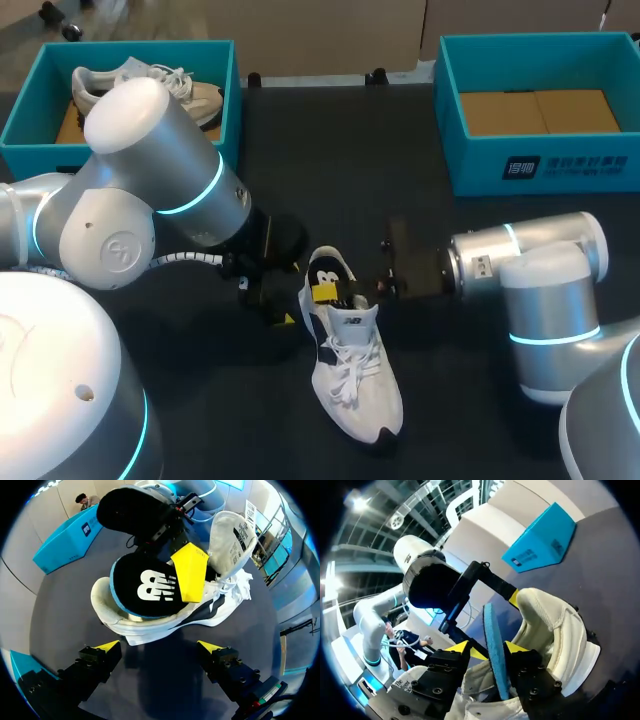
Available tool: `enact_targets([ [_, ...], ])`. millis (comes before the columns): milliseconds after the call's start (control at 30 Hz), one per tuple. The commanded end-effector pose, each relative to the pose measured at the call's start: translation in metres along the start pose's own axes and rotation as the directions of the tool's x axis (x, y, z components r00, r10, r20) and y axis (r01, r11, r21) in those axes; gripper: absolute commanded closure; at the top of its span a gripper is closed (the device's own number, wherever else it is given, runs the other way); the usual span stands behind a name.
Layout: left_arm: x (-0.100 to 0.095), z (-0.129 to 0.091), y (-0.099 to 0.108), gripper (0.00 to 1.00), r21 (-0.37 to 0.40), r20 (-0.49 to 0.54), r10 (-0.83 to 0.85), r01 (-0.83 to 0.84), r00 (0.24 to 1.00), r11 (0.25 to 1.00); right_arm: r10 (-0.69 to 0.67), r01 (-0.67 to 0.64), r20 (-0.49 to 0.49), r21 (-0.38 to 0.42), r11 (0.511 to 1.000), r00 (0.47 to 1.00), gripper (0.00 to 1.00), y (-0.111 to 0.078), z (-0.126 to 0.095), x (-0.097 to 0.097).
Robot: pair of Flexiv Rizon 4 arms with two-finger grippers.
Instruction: Take the shoe out of the shoebox, open the shoe tongue, remove and reinsert the insole, then place the shoe into the shoebox
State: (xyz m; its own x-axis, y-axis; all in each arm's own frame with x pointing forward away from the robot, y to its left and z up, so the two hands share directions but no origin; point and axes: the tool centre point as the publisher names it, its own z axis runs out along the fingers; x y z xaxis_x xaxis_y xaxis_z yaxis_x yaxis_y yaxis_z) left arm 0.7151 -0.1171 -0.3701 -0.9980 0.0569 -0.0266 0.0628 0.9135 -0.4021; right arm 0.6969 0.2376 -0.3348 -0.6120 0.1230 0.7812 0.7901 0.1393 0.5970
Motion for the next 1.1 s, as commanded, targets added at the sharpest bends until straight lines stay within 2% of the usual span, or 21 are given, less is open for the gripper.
enact_targets([
  [33, 0.001, 0.001, 0.001, 0.00, 0.002, 0.002, 0.000, 0.000, 1.000, 1.000, -0.005, 0.005, 0.008, 0.018, 1.000, 1.000, 0.52, 0.010, -0.001, 0.002],
  [200, 0.001, 0.001, 0.001, 0.00, 0.002, 0.002, 0.000, 0.000, 1.000, 1.000, -0.009, 0.009, 0.005, 0.020, 1.000, 1.000, 0.58, 0.018, 0.000, -0.004],
  [267, 0.001, 0.001, 0.001, 0.00, 0.002, 0.002, 0.000, 0.000, 1.000, 1.000, -0.008, 0.008, -0.005, 0.017, 1.000, 1.000, 0.75, 0.020, 0.000, -0.009],
  [333, 0.001, 0.001, 0.001, 0.00, 0.002, 0.002, 0.000, 0.000, 1.000, 1.000, 0.000, 0.000, -0.010, 0.014, 1.000, 1.000, 1.00, 0.022, 0.000, -0.013],
  [567, 0.001, 0.001, 0.001, 0.00, 0.002, 0.002, 0.000, 0.000, 1.000, 1.000, 0.041, -0.040, -0.017, 0.016, 0.999, 0.999, 1.00, 0.014, 0.001, -0.024],
  [867, 0.001, 0.001, 0.001, 0.00, 0.002, 0.002, 0.000, 0.000, 1.000, 1.000, 0.096, -0.096, 0.015, 0.006, 0.995, 0.995, 1.00, -0.014, 0.000, -0.017],
  [1033, 0.001, 0.001, 0.001, 0.00, 0.002, 0.002, 0.000, 0.000, 1.000, 1.000, 0.088, -0.087, 0.025, -0.014, 0.996, 0.996, 1.00, -0.016, -0.003, -0.011],
  [1067, 0.001, 0.001, 0.001, 0.00, 0.002, 0.002, 0.000, 0.000, 1.000, 1.000, 0.079, -0.079, 0.027, -0.015, 0.997, 0.996, 0.97, -0.014, -0.003, -0.010],
  [1100, 0.001, 0.001, 0.001, 0.00, 0.002, 0.002, 0.000, 0.000, 1.000, 1.000, 0.069, -0.069, 0.029, -0.016, 0.997, 0.997, 0.84, -0.011, -0.004, -0.008],
])
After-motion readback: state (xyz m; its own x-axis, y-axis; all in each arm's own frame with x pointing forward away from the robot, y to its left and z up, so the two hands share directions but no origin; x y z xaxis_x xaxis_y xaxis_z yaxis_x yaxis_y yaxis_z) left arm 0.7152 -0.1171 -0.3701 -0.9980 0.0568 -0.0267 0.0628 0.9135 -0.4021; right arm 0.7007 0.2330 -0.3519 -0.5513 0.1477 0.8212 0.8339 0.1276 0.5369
